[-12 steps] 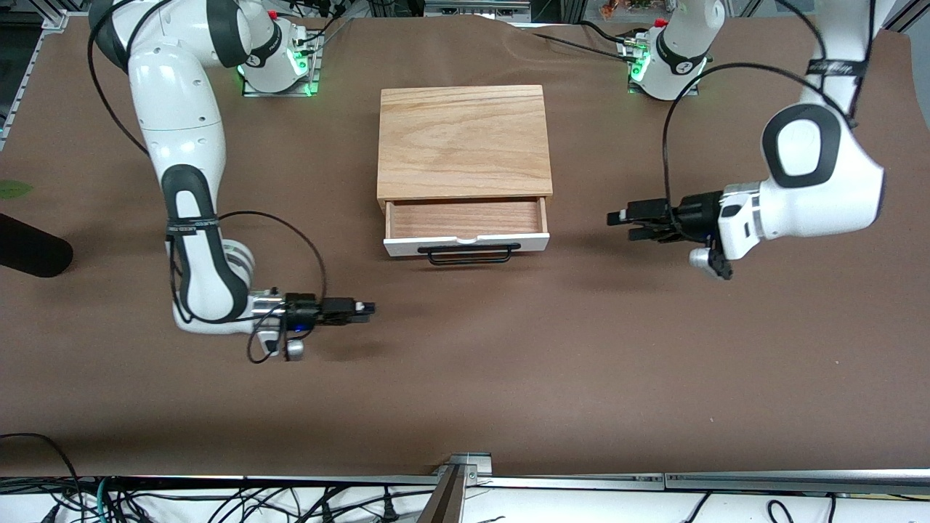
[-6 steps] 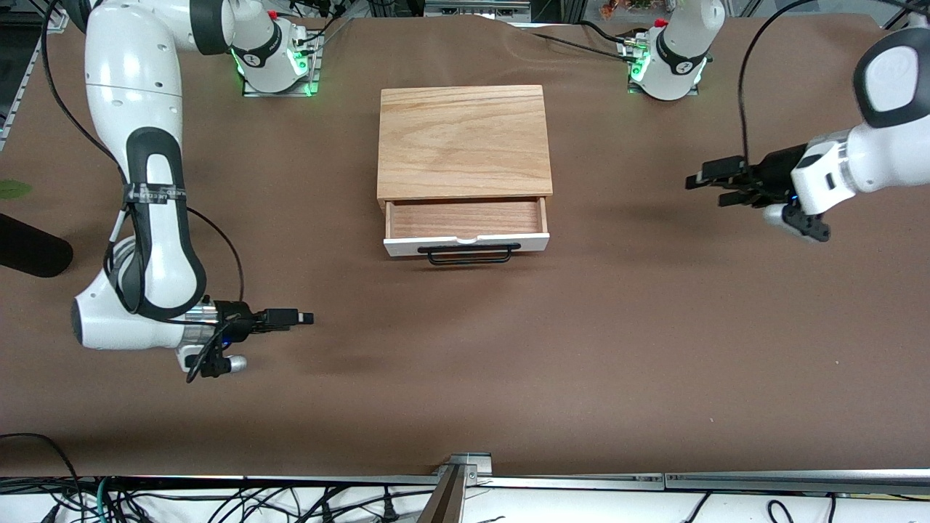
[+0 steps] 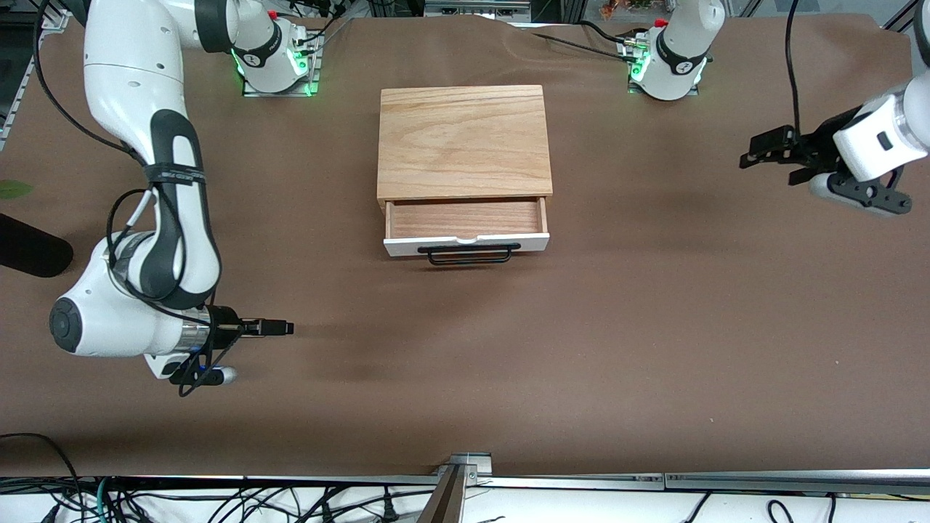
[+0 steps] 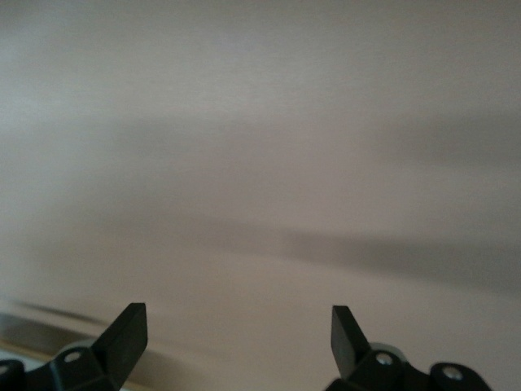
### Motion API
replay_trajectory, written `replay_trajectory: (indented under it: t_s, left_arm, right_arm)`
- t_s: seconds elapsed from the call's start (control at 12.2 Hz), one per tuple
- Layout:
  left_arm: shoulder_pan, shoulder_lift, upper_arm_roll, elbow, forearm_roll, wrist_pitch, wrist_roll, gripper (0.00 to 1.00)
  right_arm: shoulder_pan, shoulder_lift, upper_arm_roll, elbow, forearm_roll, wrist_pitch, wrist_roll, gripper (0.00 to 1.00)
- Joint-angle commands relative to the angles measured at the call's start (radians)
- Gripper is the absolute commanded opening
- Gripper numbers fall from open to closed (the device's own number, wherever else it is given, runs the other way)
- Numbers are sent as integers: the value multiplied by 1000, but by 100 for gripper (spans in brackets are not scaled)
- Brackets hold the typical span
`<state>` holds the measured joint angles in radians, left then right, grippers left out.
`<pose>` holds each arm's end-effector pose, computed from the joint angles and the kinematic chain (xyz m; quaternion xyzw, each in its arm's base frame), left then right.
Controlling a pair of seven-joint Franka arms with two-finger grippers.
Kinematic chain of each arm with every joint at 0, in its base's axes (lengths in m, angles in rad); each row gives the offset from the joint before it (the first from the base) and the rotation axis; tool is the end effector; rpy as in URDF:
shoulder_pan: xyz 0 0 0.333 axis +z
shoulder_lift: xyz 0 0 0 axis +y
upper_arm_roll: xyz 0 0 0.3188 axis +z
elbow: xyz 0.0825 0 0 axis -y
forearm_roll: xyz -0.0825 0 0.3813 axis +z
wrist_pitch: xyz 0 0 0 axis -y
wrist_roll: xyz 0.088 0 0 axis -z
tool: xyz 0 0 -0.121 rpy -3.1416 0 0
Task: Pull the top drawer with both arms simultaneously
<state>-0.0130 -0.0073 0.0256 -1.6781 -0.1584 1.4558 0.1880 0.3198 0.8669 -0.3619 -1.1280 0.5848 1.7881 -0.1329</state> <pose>0.5283 -0.0139 0.5611 0.9872 -0.0874 -0.0985 0.0895 0.7417 0.1025 0.2846 -0.9872 -0.0079 0.0667 0.1443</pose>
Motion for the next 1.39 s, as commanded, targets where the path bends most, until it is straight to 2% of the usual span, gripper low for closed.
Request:
replay_trajectory:
  t_s: [0.0,0.24,0.49,0.65,0.73,0.9,0.98,1.06,1.14,1.31]
  left_arm:
    - [-19,1,5,118,91,-99,-30,100]
    - [-19,3,-1,208,147,-147,-73,100]
    - [-35,10,-10,277,209,-137,-122,100]
    - [-35,9,-7,273,195,-91,-102,100]
    - [-35,9,-4,261,186,-59,-96,100]
    - [-34,-29,-4,192,142,-37,-108,100]
    - [-35,-69,-6,126,131,-3,-131,100]
    - [-39,-95,-6,91,128,14,-162,100]
    - [-54,-95,-6,95,140,6,-194,99]
    - [-80,-86,-10,110,175,-18,-263,97]
  right_arm:
    - [18,-32,-17,11,-104,-9,22,100]
    - [25,-107,-64,19,-218,-10,13,100]
    - [-1,-228,-66,19,-350,-82,12,100]
    - [-28,-340,-55,5,-419,-110,12,100]
    - [-42,-400,-54,-27,-419,-134,13,100]
    - [-70,-515,-54,-123,-421,-197,24,100]
    - [-91,-564,-48,-160,-422,-206,24,100]
    - [-113,-603,-29,-186,-428,-245,30,100]
    - [-145,-644,10,-225,-442,-260,54,100]
    - [-204,-716,163,-315,-583,-243,181,100]
